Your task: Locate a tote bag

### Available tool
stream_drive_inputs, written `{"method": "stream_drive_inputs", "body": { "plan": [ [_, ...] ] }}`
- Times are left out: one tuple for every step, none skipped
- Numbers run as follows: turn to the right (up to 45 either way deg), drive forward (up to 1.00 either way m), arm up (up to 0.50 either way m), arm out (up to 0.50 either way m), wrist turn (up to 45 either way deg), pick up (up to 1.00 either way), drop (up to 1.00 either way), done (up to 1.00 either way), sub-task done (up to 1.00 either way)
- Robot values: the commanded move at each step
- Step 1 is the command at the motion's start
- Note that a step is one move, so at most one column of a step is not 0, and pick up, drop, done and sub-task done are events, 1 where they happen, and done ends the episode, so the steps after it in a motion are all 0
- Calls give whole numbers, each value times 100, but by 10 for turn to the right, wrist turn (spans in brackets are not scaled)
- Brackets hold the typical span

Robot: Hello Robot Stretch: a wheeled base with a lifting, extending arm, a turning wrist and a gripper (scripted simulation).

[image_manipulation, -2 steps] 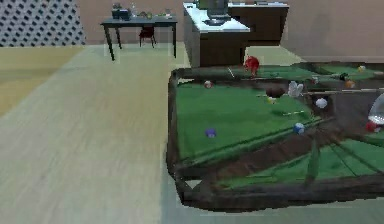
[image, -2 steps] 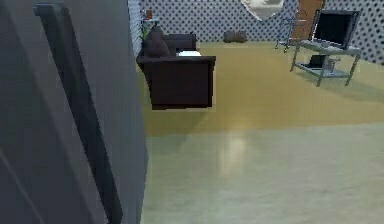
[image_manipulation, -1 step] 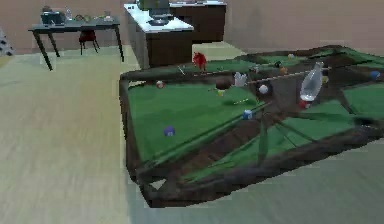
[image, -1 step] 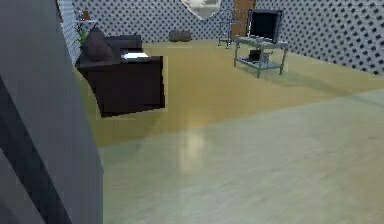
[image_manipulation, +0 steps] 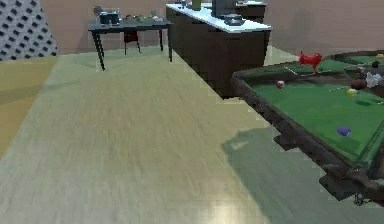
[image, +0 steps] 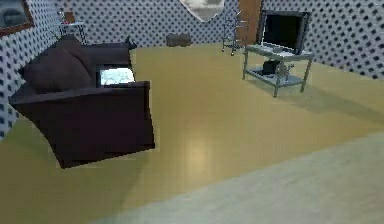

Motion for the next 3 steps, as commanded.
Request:
{"method": "stream_drive_inputs", "body": {
  "plan": [
    [0, 100, 0, 0, 0, 0, 0, 0, 0],
    [0, 100, 0, 0, 0, 0, 0, 0, 0],
    [30, 0, 0, 0, 0, 0, 0, 0, 0]
  ]
}}
